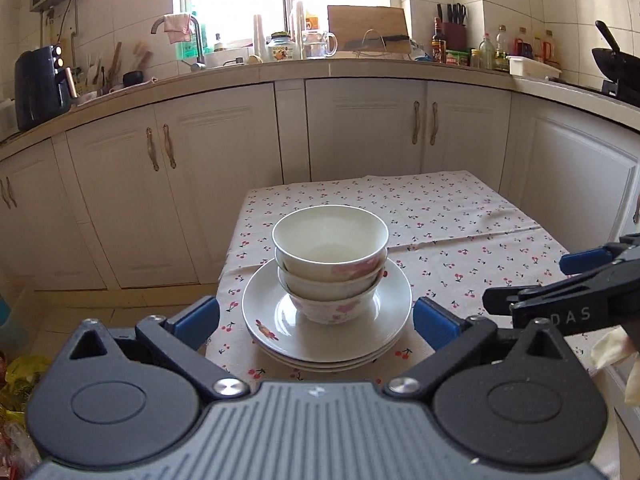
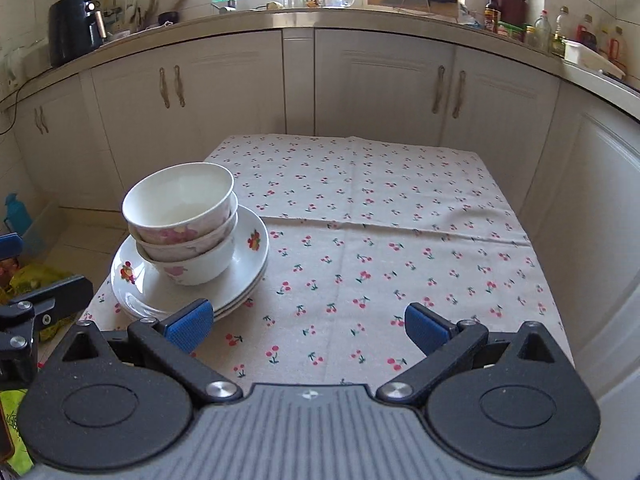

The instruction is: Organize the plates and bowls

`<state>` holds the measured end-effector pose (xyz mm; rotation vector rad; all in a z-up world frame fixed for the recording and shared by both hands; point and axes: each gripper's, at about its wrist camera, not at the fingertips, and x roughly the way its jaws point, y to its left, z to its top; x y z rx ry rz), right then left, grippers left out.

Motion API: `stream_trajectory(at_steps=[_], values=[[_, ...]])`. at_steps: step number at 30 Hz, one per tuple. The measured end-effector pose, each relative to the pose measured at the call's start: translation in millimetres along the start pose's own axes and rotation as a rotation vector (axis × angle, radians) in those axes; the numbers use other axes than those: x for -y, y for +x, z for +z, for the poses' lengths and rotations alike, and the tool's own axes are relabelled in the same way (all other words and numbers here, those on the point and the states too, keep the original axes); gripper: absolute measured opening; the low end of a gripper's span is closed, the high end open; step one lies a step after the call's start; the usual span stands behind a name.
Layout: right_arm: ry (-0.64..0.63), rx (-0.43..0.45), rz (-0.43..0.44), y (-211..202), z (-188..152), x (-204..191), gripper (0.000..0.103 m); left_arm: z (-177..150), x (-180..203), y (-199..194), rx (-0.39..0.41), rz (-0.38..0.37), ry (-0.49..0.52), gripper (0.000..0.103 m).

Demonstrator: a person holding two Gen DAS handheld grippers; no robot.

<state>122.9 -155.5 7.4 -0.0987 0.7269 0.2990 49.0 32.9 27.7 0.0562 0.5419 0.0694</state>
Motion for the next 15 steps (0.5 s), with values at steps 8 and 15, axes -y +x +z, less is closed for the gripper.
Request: stream_trajectory(at_steps=[8,15], values=[[-0.003,0.074,-0.058,-34.2,-17.4,-3.5,0.103,-4.9,11.0,-19.3,0.003,-0.037,-0.060,0.102],[-0.027,0.122,-0.077,-49.3,-16.3,-11.3,0.103,-6.5,11.3,-31.6,0.033,-0.016,-0.080,0.102]])
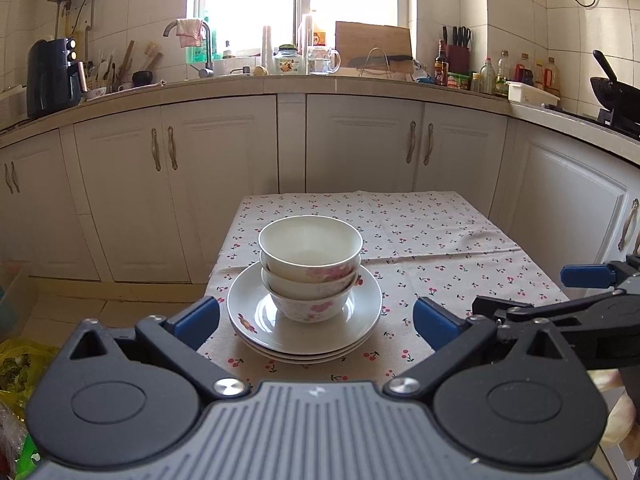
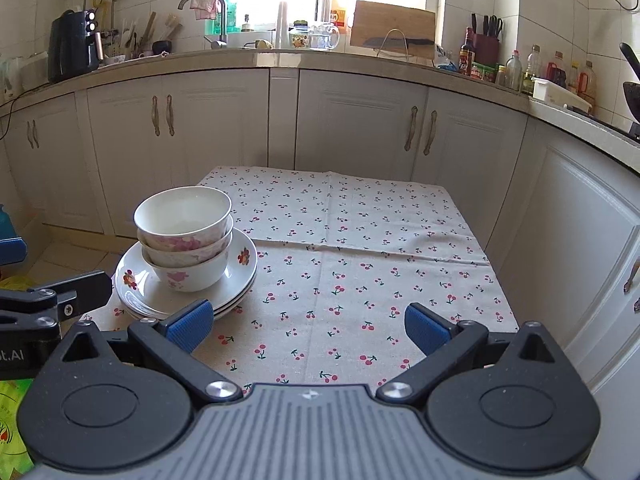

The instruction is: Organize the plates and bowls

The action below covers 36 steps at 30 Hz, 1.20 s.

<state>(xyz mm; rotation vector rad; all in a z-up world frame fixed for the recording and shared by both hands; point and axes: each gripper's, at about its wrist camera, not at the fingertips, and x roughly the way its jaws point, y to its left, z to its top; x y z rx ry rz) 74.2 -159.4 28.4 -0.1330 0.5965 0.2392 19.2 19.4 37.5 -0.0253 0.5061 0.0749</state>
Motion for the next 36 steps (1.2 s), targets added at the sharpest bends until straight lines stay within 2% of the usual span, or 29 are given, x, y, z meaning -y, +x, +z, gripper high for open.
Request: stream_trajectory(at_steps=[18,36], values=[[-0.020,0.028,-0.034,-5.6,0.2,-8.7,0.103,-5.9,-5.8,-4.1,-0.003,0.001,-0.054,0.102],[-0.013,0.040,-0.055,-9.8,0.2,-10.3,0.103,-5.6,-1.2,-5.8,-0.002,0.000,-0.059,0.102]])
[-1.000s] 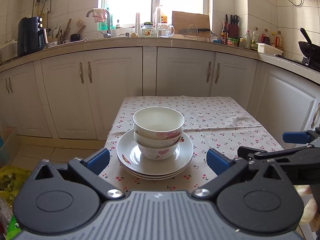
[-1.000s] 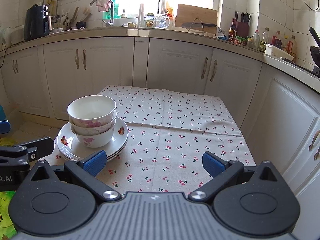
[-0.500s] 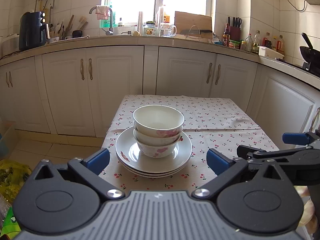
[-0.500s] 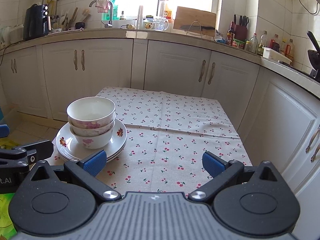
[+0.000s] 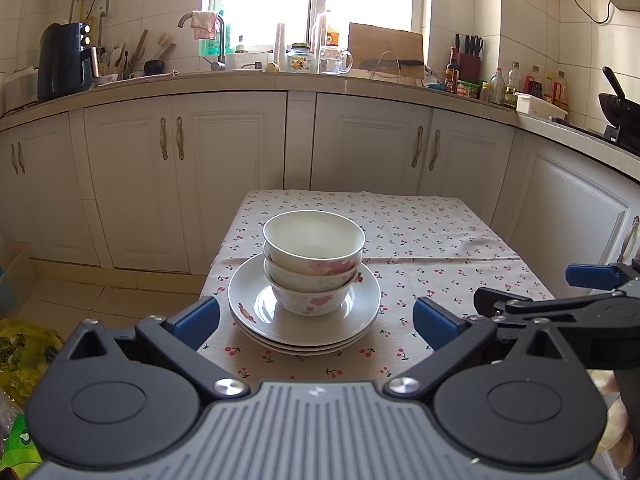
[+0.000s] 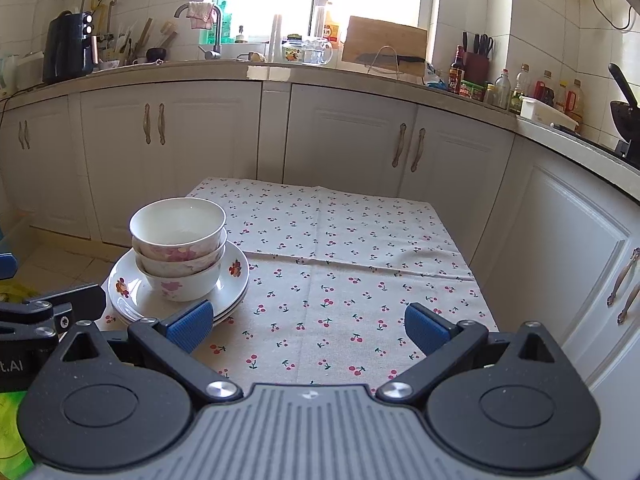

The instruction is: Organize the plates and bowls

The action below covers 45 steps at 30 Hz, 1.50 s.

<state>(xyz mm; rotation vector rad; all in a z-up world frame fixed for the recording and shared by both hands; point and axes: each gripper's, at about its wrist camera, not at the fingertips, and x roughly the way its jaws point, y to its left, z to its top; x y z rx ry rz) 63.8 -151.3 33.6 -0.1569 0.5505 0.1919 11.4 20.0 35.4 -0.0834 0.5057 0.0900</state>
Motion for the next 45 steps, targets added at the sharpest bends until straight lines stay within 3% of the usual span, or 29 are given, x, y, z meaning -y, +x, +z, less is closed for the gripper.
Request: stream_trajectory(at_steps=[45], values=[[0.011,-0.005,-0.018,3.6,0.8,-0.6,0.103,-2.0,2.5,4.4,-0.015,-0.010,-0.021,0.102]])
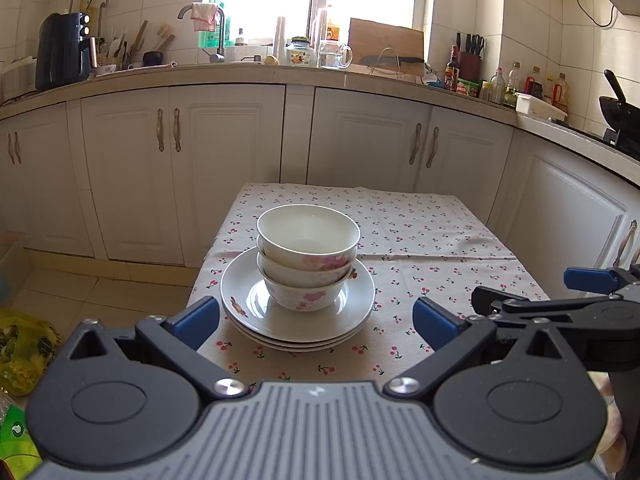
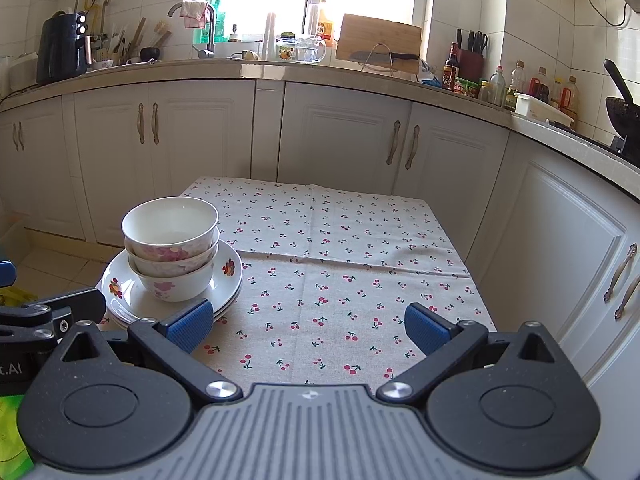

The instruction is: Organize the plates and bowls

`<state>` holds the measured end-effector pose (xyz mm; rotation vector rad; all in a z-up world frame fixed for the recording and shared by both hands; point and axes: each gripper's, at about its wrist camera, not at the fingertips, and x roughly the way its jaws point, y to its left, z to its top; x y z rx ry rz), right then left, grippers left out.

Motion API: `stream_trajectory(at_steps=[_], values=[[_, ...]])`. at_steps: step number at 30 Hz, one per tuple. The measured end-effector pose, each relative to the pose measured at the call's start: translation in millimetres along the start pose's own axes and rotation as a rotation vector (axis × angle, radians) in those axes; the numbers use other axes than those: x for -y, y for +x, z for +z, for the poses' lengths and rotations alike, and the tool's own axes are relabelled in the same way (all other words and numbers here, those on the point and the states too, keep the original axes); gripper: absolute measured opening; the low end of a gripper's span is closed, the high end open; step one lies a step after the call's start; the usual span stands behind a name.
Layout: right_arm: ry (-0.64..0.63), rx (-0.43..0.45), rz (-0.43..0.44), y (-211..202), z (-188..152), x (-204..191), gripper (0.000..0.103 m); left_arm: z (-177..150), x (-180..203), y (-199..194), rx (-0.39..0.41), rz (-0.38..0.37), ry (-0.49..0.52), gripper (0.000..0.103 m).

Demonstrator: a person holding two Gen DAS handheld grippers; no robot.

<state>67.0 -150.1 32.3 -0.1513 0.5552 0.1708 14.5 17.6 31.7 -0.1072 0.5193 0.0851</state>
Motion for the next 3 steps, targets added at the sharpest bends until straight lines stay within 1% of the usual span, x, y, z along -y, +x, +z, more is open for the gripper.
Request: stream_trajectory(at_steps=[3], values=[[-0.001,0.000,-0.003,0.8,0.1,-1.3,0.103,0.1,-0.1,0.0,0.001,-0.002,0.001,0.102]])
